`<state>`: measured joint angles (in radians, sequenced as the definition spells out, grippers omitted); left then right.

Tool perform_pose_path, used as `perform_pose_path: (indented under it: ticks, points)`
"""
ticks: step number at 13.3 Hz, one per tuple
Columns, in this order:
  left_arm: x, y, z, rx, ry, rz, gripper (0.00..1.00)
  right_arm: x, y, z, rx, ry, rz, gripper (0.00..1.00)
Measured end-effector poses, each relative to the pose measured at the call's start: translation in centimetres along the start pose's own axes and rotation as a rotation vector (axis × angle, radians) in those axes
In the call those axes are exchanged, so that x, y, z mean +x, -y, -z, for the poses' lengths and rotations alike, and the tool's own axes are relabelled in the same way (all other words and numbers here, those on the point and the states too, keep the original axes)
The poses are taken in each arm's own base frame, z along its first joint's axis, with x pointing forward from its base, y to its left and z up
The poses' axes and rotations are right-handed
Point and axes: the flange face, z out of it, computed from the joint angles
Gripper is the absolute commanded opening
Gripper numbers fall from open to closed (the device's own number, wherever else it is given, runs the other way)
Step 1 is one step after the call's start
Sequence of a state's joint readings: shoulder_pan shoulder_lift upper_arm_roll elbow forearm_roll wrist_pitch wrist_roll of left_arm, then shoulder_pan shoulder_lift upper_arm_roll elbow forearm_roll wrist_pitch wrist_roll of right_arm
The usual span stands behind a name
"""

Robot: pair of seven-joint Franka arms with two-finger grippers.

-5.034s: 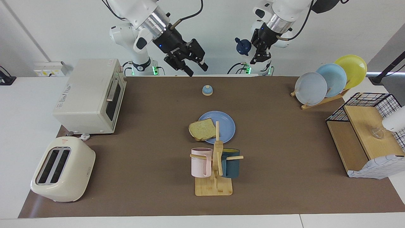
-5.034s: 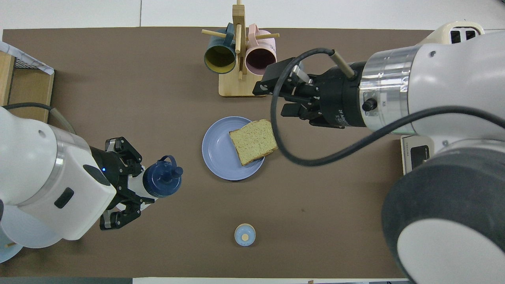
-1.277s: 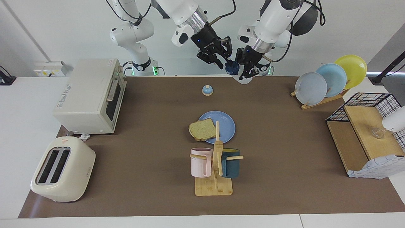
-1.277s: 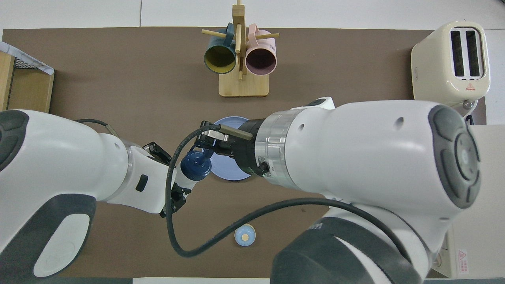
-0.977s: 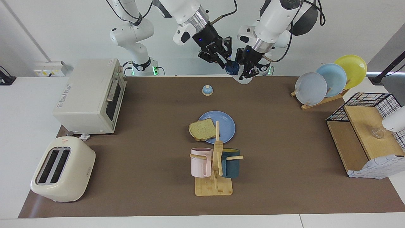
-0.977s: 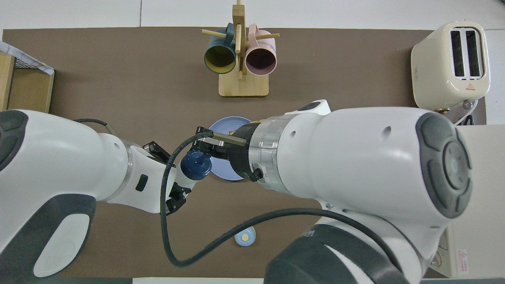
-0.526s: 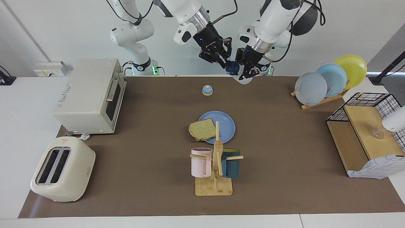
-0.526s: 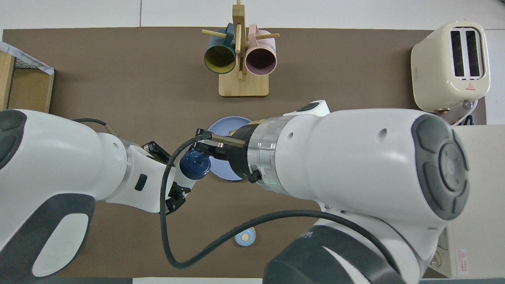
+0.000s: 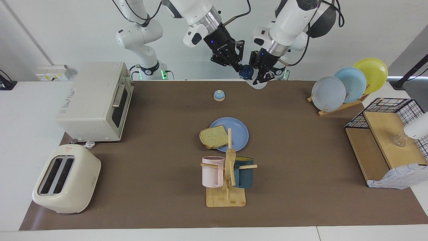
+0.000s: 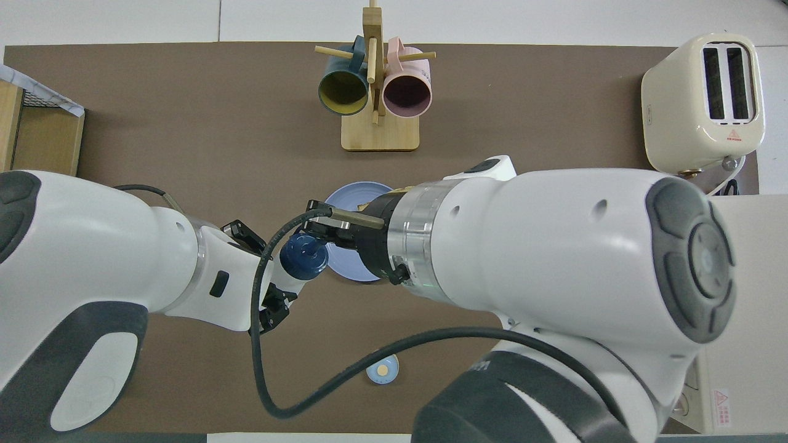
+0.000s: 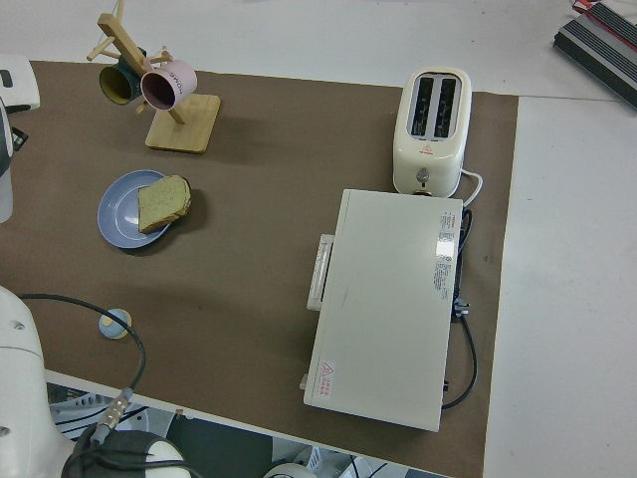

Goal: Put bread on plate and add seasoning

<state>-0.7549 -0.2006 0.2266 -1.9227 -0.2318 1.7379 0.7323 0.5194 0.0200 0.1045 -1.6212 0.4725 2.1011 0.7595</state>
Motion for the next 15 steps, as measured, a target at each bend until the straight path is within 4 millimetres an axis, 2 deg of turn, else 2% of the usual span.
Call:
perform_pose_path:
  ticks: [6, 10, 13, 14, 15]
  points:
    - [0.0, 0.1, 0.1, 0.005, -0.006, 0.007, 0.19, 0.5, -0.2, 0.3, 0.017, 0.004, -0.025, 0.00]
    - [0.1, 0.0, 0.2, 0.008, -0.010, 0.004, 0.19, 2.5, -1.1, 1.6, 0.064, -0.003, -0.138, 0.00]
    - [0.2, -0.1, 0.4, 0.013, -0.016, 0.004, 0.19, 2.9, -1.4, 1.8, 0.067, -0.007, -0.109, 0.00]
    - [0.2, -0.1, 0.5, 0.013, -0.016, 0.004, 0.19, 3.0, -1.5, 1.8, 0.065, -0.009, -0.071, 0.46]
    - [0.2, -0.1, 0.5, 0.014, -0.017, 0.005, 0.19, 3.4, -1.9, 1.8, 0.062, -0.014, -0.047, 0.99]
